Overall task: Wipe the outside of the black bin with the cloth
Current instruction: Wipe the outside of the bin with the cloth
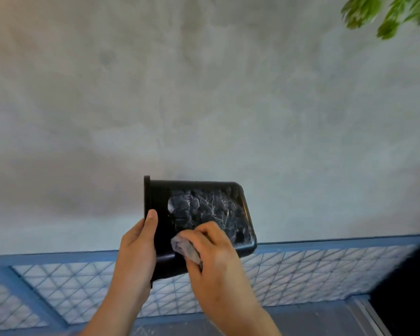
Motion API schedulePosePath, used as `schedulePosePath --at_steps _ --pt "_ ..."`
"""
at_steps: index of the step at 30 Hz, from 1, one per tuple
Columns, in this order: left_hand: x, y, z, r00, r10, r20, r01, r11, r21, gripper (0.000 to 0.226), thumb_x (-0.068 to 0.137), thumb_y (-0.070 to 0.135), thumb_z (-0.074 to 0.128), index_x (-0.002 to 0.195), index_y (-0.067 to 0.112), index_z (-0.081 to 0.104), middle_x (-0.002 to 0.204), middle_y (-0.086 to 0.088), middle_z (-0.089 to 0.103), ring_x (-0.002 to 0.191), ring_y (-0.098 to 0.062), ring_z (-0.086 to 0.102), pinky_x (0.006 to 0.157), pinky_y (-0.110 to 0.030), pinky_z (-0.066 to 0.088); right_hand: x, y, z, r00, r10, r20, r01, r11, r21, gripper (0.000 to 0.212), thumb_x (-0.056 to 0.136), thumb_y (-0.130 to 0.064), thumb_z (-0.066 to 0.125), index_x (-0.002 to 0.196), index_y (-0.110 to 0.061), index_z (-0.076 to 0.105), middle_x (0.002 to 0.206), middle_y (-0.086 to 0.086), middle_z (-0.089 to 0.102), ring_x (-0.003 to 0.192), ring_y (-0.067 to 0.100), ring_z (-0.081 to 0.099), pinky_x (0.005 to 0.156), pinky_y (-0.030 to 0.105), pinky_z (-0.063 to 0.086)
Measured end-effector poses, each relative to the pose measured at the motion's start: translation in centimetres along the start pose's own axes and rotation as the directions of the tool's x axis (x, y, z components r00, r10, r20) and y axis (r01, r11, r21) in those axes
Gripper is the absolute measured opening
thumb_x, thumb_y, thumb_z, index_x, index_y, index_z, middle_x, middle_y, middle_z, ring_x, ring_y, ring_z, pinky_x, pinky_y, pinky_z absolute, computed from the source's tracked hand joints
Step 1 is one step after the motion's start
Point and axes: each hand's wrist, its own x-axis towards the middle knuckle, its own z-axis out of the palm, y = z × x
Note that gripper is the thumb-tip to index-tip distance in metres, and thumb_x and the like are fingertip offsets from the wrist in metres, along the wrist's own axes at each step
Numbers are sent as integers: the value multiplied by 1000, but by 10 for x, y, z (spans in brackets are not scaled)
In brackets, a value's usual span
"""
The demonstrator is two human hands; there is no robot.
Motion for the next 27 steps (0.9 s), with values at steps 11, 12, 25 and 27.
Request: schedulePosePath --at_steps 11,12,25,27 --pt "8 3 -53 966 256 13 -257 965 59 52 110 44 46 66 19 60 56 1 61 53 -16 55 61 -29 45 21 -40 52 994 -9 -109 2 998 -63 28 97 -9 68 124 -17 70 118 -5 60 102 17 59 88 30 53" --pt "10 4 -58 966 259 6 -259 964 59 54 110 43 47 60 23 53 50 7 51 48 -9 46 58 -30 40 16 -50 58 995 -27 -96 22 999 -50 26 97 -10 68 121 -18 71 117 -5 60 99 17 59 86 30 52" --pt "20 1 -98 953 302 16 -301 943 144 53 109 48 43 65 27 62 58 6 58 58 -9 54 64 -37 43 35 -89 95 996 -49 -74 48 999 -19 17 97 -7 65 110 -16 73 107 -3 59 94 19 57 80 33 53" --pt "19 -2 -98 952 304 17 -303 940 160 51 109 51 42 75 25 68 67 -2 65 64 -18 60 66 -42 47 61 -85 97 995 -26 -92 21 998 -56 19 95 -4 65 105 -17 74 106 -2 60 95 21 56 79 36 53"
